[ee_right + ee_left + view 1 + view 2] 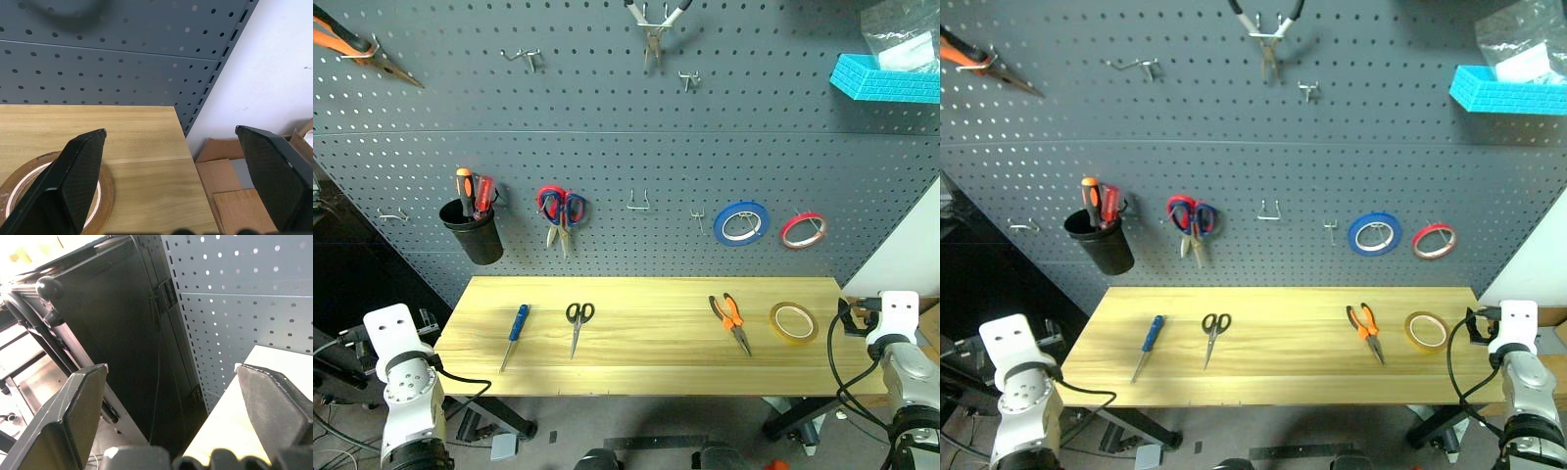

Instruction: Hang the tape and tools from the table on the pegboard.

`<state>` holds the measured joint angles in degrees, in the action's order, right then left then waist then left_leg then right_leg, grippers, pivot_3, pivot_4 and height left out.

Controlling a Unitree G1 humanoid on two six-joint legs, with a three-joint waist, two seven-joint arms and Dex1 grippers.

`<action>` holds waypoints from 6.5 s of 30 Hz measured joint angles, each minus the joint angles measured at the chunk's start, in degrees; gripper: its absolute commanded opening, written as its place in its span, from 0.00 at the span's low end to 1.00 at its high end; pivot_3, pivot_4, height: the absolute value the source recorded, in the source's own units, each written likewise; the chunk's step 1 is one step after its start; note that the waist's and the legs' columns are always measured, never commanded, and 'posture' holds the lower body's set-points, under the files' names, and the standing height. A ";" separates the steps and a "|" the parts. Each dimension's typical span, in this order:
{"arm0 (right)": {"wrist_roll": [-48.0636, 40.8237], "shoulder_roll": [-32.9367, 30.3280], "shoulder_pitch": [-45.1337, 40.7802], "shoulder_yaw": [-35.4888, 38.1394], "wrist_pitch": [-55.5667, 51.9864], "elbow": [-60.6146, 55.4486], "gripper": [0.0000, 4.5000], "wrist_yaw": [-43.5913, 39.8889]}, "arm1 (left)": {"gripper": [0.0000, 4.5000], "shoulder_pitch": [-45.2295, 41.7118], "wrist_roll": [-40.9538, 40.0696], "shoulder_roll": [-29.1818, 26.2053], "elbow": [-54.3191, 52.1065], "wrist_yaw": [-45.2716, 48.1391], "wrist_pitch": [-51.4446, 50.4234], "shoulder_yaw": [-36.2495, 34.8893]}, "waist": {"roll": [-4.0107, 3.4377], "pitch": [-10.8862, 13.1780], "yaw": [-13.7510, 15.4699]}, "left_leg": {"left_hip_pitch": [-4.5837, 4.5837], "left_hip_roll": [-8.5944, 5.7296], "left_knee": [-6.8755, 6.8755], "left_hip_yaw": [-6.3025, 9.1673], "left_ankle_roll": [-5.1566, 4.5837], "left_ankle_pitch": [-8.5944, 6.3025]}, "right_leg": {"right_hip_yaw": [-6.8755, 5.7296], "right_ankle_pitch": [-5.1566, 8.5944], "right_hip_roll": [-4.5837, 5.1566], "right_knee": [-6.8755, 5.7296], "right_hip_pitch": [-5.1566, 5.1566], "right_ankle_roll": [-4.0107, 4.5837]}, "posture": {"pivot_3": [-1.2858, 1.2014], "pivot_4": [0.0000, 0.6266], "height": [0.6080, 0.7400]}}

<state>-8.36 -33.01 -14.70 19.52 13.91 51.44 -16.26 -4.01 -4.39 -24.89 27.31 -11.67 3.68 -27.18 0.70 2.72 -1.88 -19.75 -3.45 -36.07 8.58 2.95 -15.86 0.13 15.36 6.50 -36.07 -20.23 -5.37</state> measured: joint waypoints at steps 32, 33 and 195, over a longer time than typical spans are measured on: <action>0.14 0.53 17.60 -9.65 -15.05 -40.35 0.98 -13.88 | 1.00 4.30 -4.43 4.70 -20.10 10.78 -20.55 9.49 | -0.18 1.74 0.08 | 0.21 0.21 -0.07 -0.74 -0.11 -0.06 | 0.67 0.14 -0.15 -0.05 -0.04 -0.40 | 0.48 0.18 1.00; -0.05 0.45 17.57 -9.65 -18.23 -42.63 0.98 -13.75 | 1.00 3.57 -4.27 4.18 -21.72 12.48 -22.05 11.51 | -0.15 2.13 0.08 | 0.19 0.22 -0.07 -0.74 -0.11 -0.06 | 0.66 0.14 -0.16 -0.05 -0.06 -0.40 | 0.48 0.21 1.00; 13.95 20.00 -21.43 -26.85 -50.33 -20.68 0.41 -2.16 | 1.00 -12.17 -7.55 -13.82 -29.76 68.28 -14.00 31.89 | 0.39 12.46 -5.40 | -3.11 0.32 -2.00 -1.07 0.21 0.14 | 0.96 -0.35 -0.27 -2.55 -3.85 0.23 | 0.46 0.34 1.00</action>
<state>5.59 -13.02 -36.13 -7.33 -36.43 30.76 -18.42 -16.18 -11.93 -38.72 -2.46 56.61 -10.32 4.71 1.09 15.17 -7.29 -22.85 -3.13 -38.08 7.51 3.16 -15.71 1.09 15.00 6.23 -38.63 -24.08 -5.14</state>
